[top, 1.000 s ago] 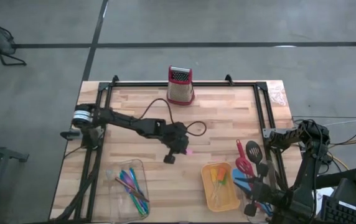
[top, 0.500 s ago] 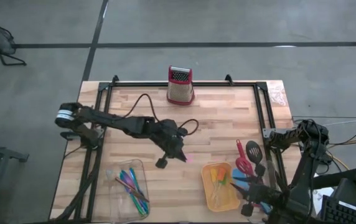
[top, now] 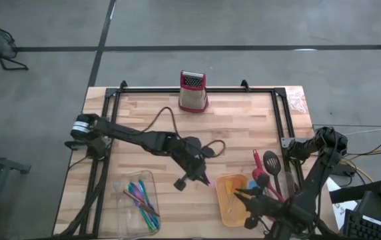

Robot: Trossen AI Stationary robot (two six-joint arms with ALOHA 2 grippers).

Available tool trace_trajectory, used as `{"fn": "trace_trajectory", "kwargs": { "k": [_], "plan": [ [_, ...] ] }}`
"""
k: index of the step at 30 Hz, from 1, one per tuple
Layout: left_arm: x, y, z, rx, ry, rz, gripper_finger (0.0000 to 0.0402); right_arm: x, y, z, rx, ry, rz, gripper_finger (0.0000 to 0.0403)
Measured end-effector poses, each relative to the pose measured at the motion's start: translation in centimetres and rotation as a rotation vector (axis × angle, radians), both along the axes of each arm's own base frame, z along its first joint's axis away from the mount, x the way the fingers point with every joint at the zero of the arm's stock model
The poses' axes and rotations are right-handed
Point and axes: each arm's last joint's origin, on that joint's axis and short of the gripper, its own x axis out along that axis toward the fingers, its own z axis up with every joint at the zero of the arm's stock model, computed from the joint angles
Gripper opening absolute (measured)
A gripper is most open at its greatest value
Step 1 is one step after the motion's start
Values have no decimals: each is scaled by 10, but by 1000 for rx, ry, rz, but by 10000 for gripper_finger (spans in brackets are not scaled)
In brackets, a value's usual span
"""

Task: Pick & Place Kitchen Items
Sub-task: Put the pink spatula into the yellow bin

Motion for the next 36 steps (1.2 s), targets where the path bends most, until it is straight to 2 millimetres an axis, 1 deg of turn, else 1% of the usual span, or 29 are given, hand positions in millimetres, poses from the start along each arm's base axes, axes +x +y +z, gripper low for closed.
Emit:
{"fn": "trace_trajectory", "kwargs": {
  "k": [4, 10, 17, 19, 24, 29, 32, 36],
  "plan": [
    [25, -10, -11, 57, -26, -49, 5, -3, 2, 1, -12, -6, 14, 50],
    [62, -33, -26, 126, -68, -129, 5, -9, 6, 0, -11, -6, 33, 33],
    [100, -55, -25, 189, -197, -202, 8, -14, 10, 0, -4, -11, 48, 28],
    [109, -61, -29, 217, -230, -229, 6, -15, 10, -2, 4, -14, 44, 28],
    [122, -70, -45, 246, -232, -271, 11, -17, 10, -5, -1, -7, 48, 28],
    [125, -72, -58, 246, -199, -275, 26, -18, 10, -5, -1, -9, 50, 34],
    [123, -72, -62, 219, -158, -257, 37, -17, 10, -5, 0, -11, 49, 32],
    [123, -71, -58, 207, -159, -248, 68, -17, 10, -5, 0, -12, 49, 26]
  ]
}}
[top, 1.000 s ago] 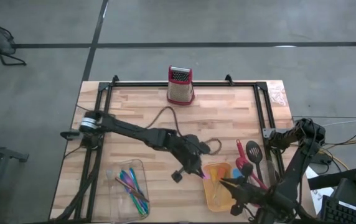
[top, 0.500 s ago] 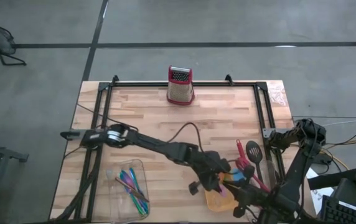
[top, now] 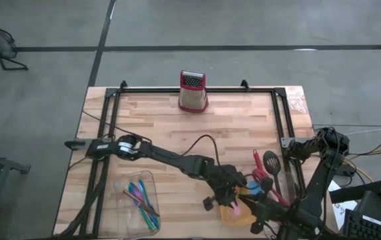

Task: Pick & Place Kitchen Items
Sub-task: Put the pink spatula into the yellow bin, then return to Home Position

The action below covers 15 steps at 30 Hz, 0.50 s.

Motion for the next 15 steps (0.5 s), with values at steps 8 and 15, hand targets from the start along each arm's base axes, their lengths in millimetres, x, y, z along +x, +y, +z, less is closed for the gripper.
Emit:
{"fn": "trace_trajectory", "kwargs": {
  "k": [8, 15],
  "plan": [
    [-12, 8, 26, -1, 50, 120, 167, 0, 0, -1, -4, -2, -1, 13],
    [-49, 21, 67, 12, 173, 131, 138, 2, -2, 1, -38, -62, -18, 9]
  ]
}}
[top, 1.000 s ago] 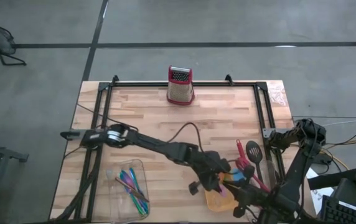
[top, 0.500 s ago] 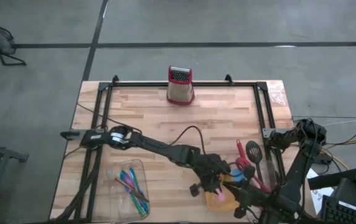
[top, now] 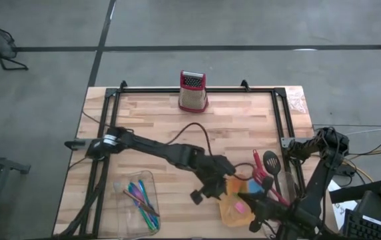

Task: Pick & Place Kitchen Items
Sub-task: Return to Home Position

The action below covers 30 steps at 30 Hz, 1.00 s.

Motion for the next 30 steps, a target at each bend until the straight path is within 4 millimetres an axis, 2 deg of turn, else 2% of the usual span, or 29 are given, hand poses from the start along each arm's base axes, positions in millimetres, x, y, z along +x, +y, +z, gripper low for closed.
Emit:
{"fn": "trace_trajectory", "kwargs": {
  "k": [6, 7, 12, 20, 23, 26, 30],
  "plan": [
    [-41, 14, 17, -2, 31, 28, 20, 17, -17, 2, 66, 37, -79, 8],
    [-50, 18, 18, -10, 39, 40, 11, 21, -22, 1, 64, 50, -96, 8],
    [-95, 38, 17, -52, -22, 103, 6, 39, -45, 8, 23, 118, -131, 8],
    [-177, 72, 15, -130, -130, 201, 7, 62, -98, 45, 49, 125, -110, 8],
    [-205, 83, 18, -138, -178, 266, 4, 76, -124, 53, 118, 103, 9, 8],
    [-229, 93, 16, -156, -195, 301, 4, 89, -155, 56, 201, 46, 213, 8],
    [-253, 101, 14, -188, -233, 340, 7, 89, -200, 54, 225, -74, 374, 8]
  ]
}}
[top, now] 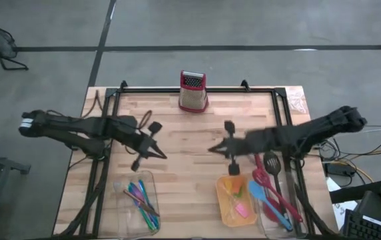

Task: Pick & Place Kitchen Items
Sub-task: Return to Home Position

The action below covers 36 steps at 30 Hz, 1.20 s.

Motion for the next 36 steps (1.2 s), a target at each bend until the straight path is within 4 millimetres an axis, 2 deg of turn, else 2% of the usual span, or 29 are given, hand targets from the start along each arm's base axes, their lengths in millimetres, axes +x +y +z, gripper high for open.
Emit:
{"fn": "trace_trajectory", "kwargs": {
  "k": [6, 9, 13, 16, 25, 36],
  "plan": [
    [-25, 14, -17, -19, -39, 70, 5, -30, -56, -12, 48, -91, 65, 8],
    [-36, 22, -25, -33, -87, 108, 7, -49, -74, -19, 80, -137, 47, 8],
    [-50, 28, -35, -72, -155, 136, 7, -76, -89, -25, 82, -192, -88, 8],
    [-58, 29, -43, -98, -152, 148, 6, -94, -92, -32, 85, -223, -158, 8],
    [-82, 27, -55, -155, -193, 155, 9, -141, -86, -59, 62, -328, -151, 8],
    [-101, 26, -79, -190, -252, 156, 11, -171, -81, -100, 106, -422, -99, 8]
  ]
}}
